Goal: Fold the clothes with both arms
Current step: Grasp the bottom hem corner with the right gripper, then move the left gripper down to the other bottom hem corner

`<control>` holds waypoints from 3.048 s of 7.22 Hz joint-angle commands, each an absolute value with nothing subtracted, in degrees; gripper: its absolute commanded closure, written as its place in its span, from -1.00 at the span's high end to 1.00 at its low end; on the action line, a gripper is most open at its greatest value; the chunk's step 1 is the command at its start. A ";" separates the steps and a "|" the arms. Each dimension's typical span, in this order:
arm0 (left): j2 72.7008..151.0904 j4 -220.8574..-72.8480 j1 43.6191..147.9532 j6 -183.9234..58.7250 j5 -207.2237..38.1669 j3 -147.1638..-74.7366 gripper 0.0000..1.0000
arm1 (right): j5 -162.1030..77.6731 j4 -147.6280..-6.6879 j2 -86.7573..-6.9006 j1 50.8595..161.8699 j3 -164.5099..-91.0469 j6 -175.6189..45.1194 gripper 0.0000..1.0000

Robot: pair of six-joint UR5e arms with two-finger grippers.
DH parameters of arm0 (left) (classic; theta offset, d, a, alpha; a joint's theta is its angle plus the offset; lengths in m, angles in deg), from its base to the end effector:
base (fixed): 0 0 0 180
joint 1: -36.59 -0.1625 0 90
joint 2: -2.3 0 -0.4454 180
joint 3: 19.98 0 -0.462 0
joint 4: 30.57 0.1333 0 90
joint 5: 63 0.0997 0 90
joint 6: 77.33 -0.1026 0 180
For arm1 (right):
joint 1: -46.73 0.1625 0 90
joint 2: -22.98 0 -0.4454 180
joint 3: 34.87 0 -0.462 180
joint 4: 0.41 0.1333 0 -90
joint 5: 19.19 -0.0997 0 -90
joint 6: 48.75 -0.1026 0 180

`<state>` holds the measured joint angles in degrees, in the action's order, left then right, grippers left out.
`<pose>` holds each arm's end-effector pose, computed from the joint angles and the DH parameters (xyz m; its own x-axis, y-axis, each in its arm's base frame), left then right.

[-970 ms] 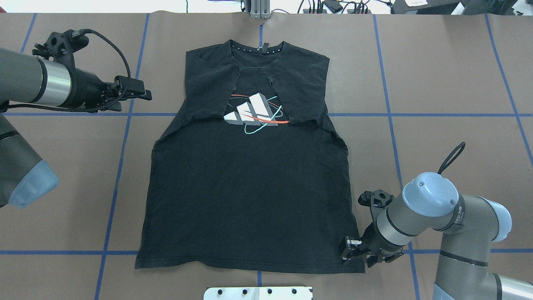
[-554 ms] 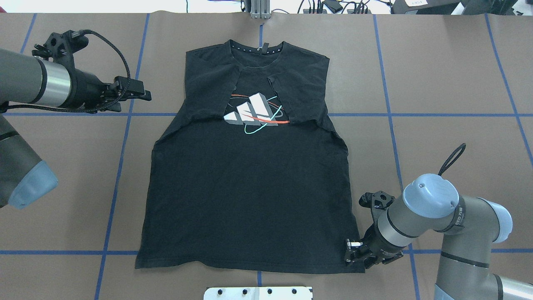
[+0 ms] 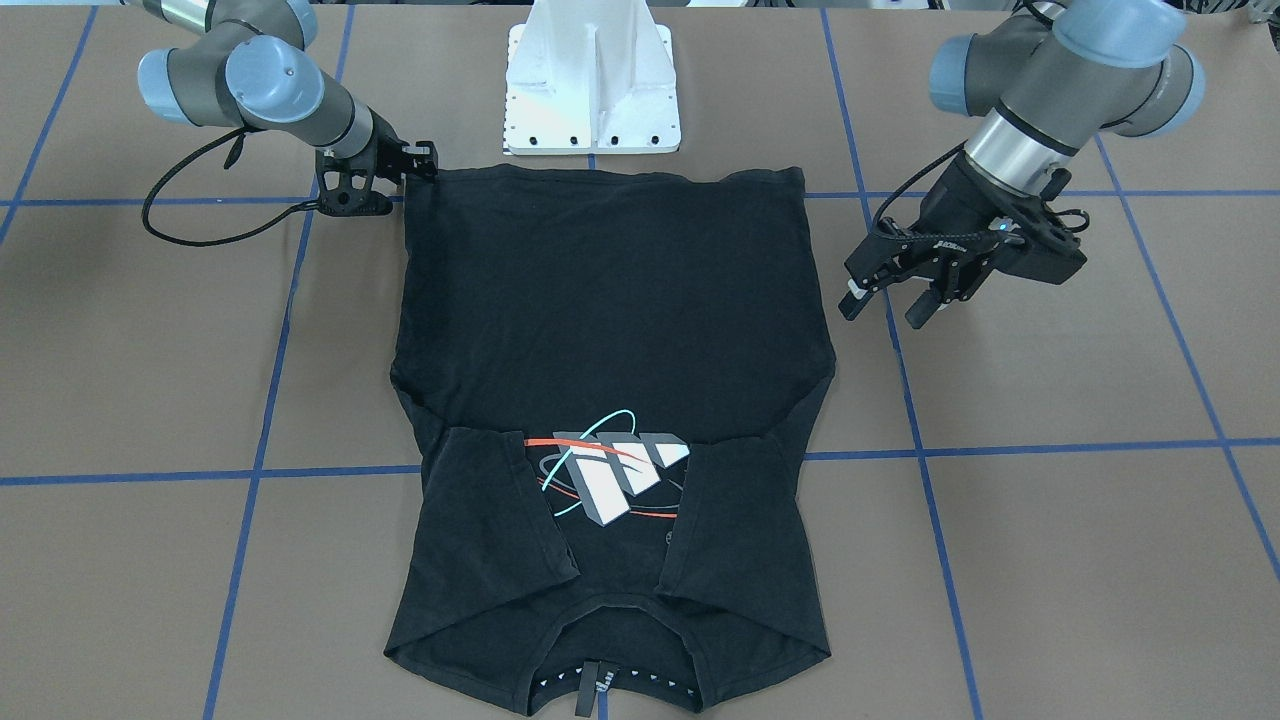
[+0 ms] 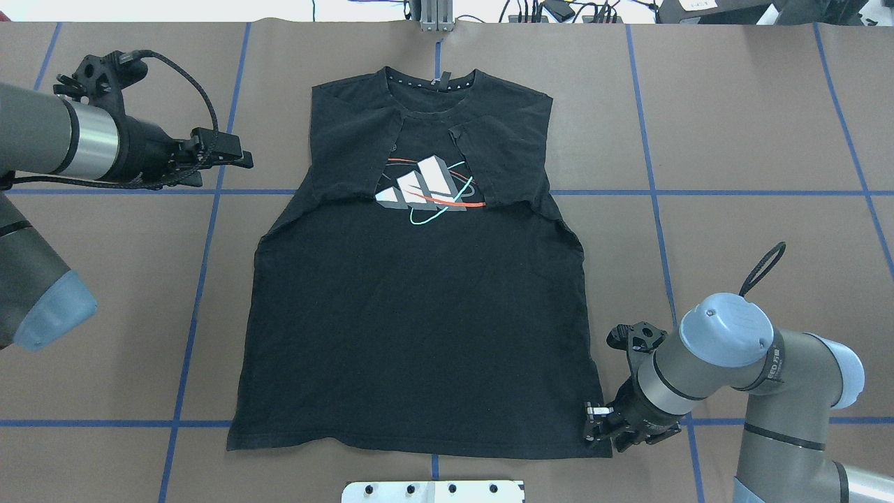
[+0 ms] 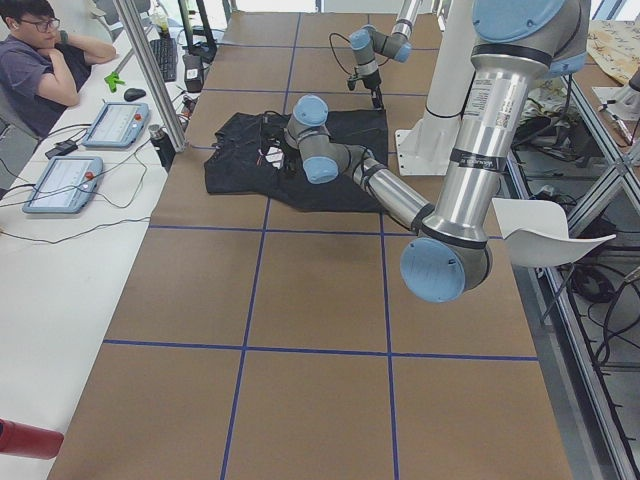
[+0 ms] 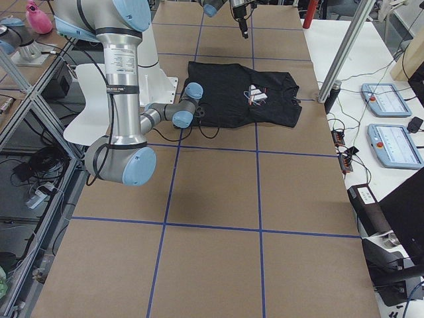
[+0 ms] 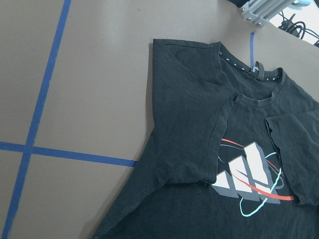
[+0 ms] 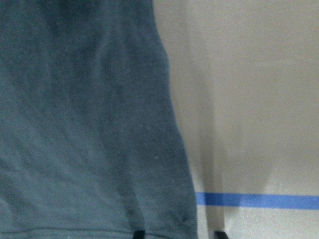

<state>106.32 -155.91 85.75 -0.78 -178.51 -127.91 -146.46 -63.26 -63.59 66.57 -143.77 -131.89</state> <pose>0.3405 -0.5302 0.2939 0.3439 -0.0769 -0.9358 0.3527 0.9343 0.0529 -0.5222 -0.2641 0.4088 0.5873 0.1109 0.8017 0.2348 0.9247 -0.2998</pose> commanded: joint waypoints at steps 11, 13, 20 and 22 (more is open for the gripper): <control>106.10 -155.91 85.72 -0.78 -178.13 -127.82 1.00 | -147.59 -63.25 -63.59 66.33 -143.94 -131.81 -1.00; 105.84 -155.91 85.72 -0.78 -178.22 -127.82 0.99 | -147.78 -63.25 -63.59 66.51 -144.47 -131.81 -1.00; 95.23 -156.08 77.85 0.01 -178.31 -133.34 0.99 | -152.35 -63.08 -63.33 73.36 -147.55 -131.72 -1.00; 91.61 -156.08 71.25 2.80 -178.13 -134.76 0.99 | -153.14 -62.90 -63.07 73.28 -147.63 -131.72 -1.00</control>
<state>93.54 -156.04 75.14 0.71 -178.23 -133.94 -152.74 -63.04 -63.26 73.31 -147.58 -131.72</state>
